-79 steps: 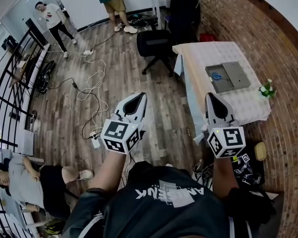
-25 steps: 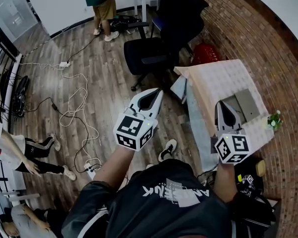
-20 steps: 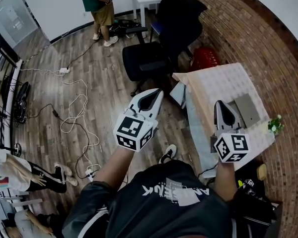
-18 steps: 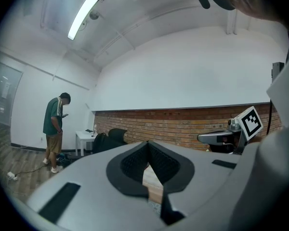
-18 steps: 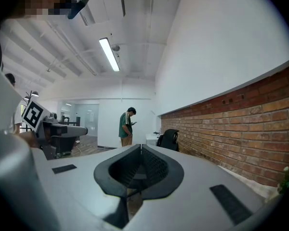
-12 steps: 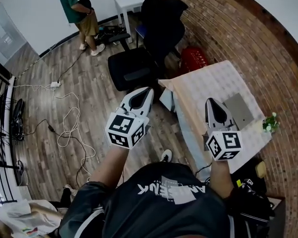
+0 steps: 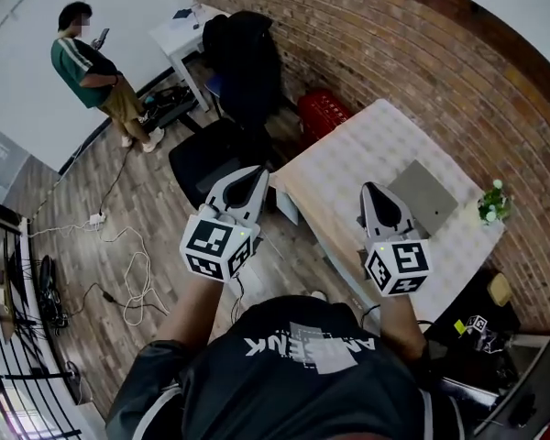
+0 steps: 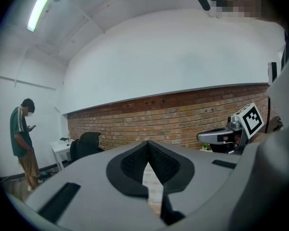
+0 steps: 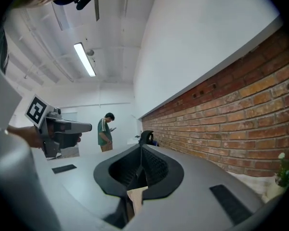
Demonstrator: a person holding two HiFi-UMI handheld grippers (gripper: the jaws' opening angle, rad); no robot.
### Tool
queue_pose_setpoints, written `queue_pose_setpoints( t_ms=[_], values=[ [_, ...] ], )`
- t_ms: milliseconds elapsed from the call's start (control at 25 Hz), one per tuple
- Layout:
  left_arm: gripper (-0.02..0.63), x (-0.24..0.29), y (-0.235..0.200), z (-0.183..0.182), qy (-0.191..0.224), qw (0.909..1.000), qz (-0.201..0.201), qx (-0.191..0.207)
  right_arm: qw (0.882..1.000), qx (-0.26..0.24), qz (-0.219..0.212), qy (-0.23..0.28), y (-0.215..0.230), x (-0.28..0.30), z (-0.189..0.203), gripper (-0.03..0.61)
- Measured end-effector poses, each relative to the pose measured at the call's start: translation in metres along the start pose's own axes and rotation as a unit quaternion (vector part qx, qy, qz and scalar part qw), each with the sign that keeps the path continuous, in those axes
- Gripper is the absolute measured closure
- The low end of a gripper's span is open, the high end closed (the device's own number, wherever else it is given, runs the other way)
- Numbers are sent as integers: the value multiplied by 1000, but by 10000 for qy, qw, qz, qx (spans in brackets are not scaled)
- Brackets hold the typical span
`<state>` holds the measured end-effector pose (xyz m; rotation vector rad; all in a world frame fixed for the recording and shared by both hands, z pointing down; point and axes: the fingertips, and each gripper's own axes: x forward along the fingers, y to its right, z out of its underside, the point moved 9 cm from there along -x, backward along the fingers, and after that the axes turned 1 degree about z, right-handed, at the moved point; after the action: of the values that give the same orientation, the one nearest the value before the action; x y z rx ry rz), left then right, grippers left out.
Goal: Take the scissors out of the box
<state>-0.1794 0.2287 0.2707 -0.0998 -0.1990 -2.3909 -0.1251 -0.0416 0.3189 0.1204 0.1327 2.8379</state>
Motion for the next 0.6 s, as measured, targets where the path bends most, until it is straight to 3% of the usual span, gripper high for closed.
queue_pose_setpoints(
  t_ms=[200, 400, 600],
  values=[
    [601, 46, -2, 9, -126, 9994, 273, -154, 9997, 123, 162, -118, 21, 8, 12, 537],
    [601, 81, -7, 7, -51, 9977, 670, -3, 9992, 86, 354, -163, 29, 22, 13, 537],
    [601, 111, -27, 14, 40, 9946, 1025, -133, 9969, 62, 762, -199, 34, 36, 12, 537]
  ],
)
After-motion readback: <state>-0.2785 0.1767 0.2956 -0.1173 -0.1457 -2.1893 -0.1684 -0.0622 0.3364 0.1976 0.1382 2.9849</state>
